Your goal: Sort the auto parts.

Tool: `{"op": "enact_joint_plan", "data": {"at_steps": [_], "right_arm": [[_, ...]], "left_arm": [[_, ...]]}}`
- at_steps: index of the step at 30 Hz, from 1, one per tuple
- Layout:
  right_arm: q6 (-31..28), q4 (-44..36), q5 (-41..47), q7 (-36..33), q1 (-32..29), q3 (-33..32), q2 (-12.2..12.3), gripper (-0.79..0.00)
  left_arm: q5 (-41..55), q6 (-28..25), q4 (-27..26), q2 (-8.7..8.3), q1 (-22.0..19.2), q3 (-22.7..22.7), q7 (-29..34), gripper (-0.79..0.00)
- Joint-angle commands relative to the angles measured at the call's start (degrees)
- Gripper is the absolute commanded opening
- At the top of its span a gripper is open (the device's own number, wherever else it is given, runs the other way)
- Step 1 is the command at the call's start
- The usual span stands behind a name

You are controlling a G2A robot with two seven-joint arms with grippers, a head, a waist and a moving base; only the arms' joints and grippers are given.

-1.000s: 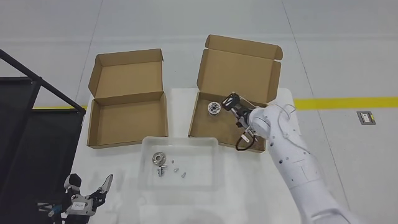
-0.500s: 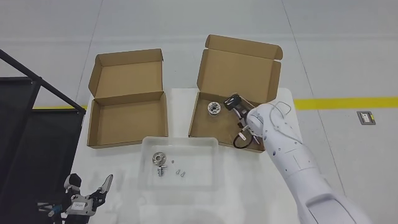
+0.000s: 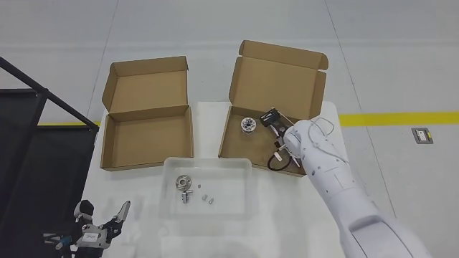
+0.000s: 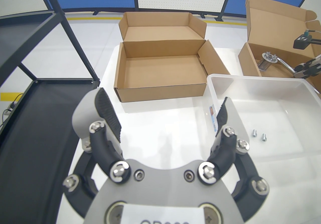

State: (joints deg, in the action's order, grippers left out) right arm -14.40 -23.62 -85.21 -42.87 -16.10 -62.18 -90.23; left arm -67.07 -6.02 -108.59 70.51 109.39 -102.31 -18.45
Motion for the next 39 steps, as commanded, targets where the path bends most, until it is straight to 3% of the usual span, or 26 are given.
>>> {"op": "enact_joint_plan", "data": {"at_steps": [1,9,13,15,18,23,27,30,32,35,39], "right_arm": [[0.03,0.47,0.1,0.21,0.2,0.17,-0.1,-0.634],[0.28,1.68,0.5,0.77,0.63,0.66,-0.33,-0.529],[0.57,1.52,0.76,0.93,0.55,0.73,-0.32,-0.523],[0.66,1.1,1.18,1.62,0.37,0.49,-0.19,-0.573],[0.45,0.15,1.9,2.87,-0.02,-0.25,0.28,-0.502],[-1.64,-5.62,3.27,4.35,-1.95,-1.99,1.48,-0.52],[-7.03,-17.7,4.44,4.56,-6.51,-3.92,2.93,-0.529],[-10.81,-33.12,4.69,1.05,-12.9,-5.01,4.05,-0.539],[-13.41,-45.32,5.52,-2.19,-18.11,-5.35,4.66,-0.606],[-17.01,-60.15,7.03,-7.55,-24.64,-4.9,5.31,-0.563],[-23.0,-68.56,11.6,-12.36,-27.95,-2.37,5.61,-0.557]], "left_arm": [[0.0,0.0,0.0,0.0,0.0,0.0,0.0,0.0],[0.0,0.0,0.0,0.0,0.0,0.0,0.0,0.0],[0.0,0.0,0.0,0.0,0.0,0.0,0.0,0.0],[0.0,0.0,0.0,0.0,0.0,0.0,0.0,0.0],[0.0,0.0,0.0,0.0,0.0,0.0,0.0,0.0],[0.0,0.0,0.0,0.0,0.0,0.0,0.0,0.0],[0.0,0.0,0.0,0.0,0.0,0.0,0.0,0.0],[0.0,0.0,0.0,0.0,0.0,0.0,0.0,0.0],[0.0,0.0,0.0,0.0,0.0,0.0,0.0,0.0],[0.0,0.0,0.0,0.0,0.0,0.0,0.0,0.0],[0.0,0.0,0.0,0.0,0.0,0.0,0.0,0.0]]}}
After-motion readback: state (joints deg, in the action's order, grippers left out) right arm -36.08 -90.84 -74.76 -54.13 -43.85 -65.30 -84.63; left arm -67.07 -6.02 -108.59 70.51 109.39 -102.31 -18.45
